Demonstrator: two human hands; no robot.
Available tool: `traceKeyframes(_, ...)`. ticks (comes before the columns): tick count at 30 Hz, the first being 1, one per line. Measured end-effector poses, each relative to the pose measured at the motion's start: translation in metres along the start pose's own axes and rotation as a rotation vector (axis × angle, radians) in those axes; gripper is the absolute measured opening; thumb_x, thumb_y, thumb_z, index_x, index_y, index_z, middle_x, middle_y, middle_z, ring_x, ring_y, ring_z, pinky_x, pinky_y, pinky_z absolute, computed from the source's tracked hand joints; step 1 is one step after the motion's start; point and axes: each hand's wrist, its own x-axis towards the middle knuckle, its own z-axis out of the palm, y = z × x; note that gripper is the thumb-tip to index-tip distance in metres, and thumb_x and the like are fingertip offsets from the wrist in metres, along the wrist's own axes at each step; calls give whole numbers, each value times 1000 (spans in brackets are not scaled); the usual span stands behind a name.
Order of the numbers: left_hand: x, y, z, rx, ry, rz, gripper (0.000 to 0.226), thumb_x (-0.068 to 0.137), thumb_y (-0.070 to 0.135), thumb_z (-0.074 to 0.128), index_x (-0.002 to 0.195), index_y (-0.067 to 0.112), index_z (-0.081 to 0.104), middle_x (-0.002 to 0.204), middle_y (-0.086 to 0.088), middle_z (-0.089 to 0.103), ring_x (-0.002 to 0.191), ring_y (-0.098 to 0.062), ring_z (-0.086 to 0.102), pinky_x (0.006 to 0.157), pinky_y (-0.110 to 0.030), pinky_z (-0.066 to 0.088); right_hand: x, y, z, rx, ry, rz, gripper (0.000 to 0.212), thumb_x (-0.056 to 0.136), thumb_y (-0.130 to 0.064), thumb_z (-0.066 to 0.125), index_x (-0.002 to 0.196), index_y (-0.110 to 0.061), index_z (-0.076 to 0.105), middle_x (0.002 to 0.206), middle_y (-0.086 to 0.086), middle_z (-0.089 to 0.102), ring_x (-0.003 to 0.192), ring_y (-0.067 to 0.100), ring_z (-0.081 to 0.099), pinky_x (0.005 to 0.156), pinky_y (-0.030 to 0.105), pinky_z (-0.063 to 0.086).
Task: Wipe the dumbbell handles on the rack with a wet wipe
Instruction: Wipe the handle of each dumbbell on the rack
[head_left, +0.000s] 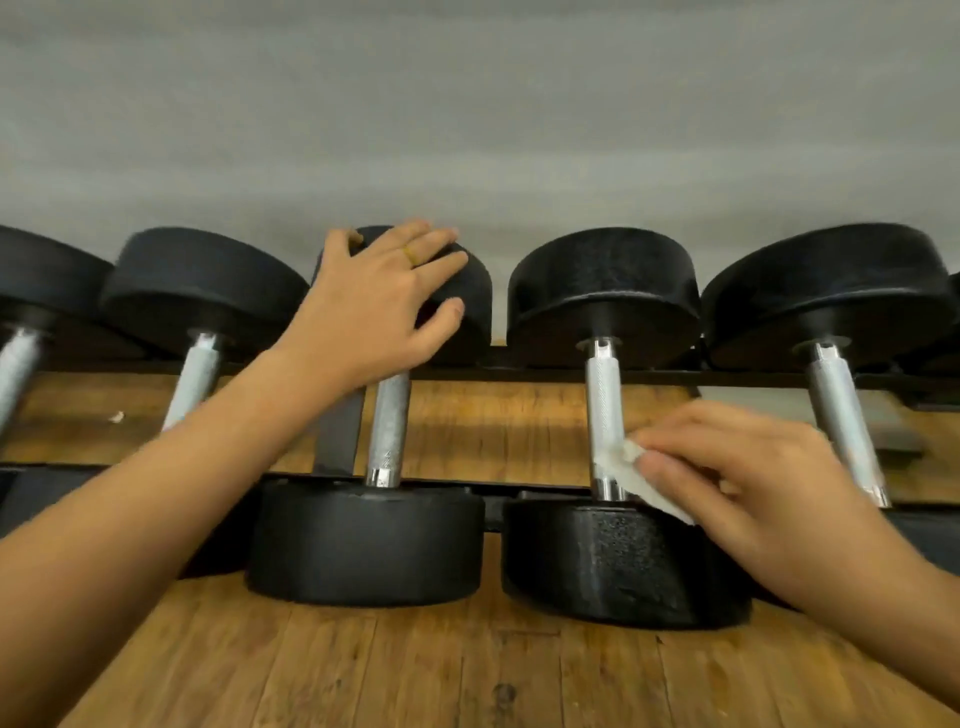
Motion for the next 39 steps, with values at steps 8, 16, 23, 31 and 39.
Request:
traceKeyframes(8, 30, -39, -4, -326, -146, -313, 64, 97, 56, 33, 131, 12, 65, 129, -11, 67, 122, -32, 59, 97, -34, 42, 119, -25, 55, 346, 324, 252, 25, 97, -12, 60, 119, -15, 73, 109, 1, 71, 100, 11, 64, 90, 27, 55)
traceKeyframes(16, 64, -28, -12, -426, -220, -371, 38, 99, 31, 53, 133, 20, 67, 137, 2, 65, 126, -17, 57, 107, -36, 46, 137, -45, 70, 426, 451, 523, 30, 100, -12, 56, 127, -12, 68, 116, 4, 70, 100, 12, 66, 86, 11, 45)
traceKeyframes(23, 69, -14, -16, -353, -242, -479, 47, 97, 41, 42, 125, 20, 74, 128, 1, 71, 121, -20, 61, 96, -33, 46, 152, -64, 55, 494, 361, 737, 29, 97, -15, 62, 125, -12, 70, 120, 6, 68, 106, 12, 63, 76, -4, 34)
traceKeyframes(31, 41, -64, -27, -436, -397, -97, 51, 108, 36, 40, 150, 8, 50, 156, -9, 48, 145, -25, 41, 121, -39, 30, 185, -86, 67, 488, 428, 1044, 29, 88, -30, 71, 115, -20, 74, 107, 1, 73, 102, 18, 66, 89, 36, 53)
traceKeyframes(39, -19, -224, -40, 9, -581, 702, 59, 109, 40, 25, 149, 8, 53, 157, -10, 48, 150, -26, 37, 122, -48, 27, 215, -100, 89, 357, 406, 1209, 23, 96, -27, 63, 115, -21, 75, 108, 2, 74, 111, 24, 64, 98, 47, 52)
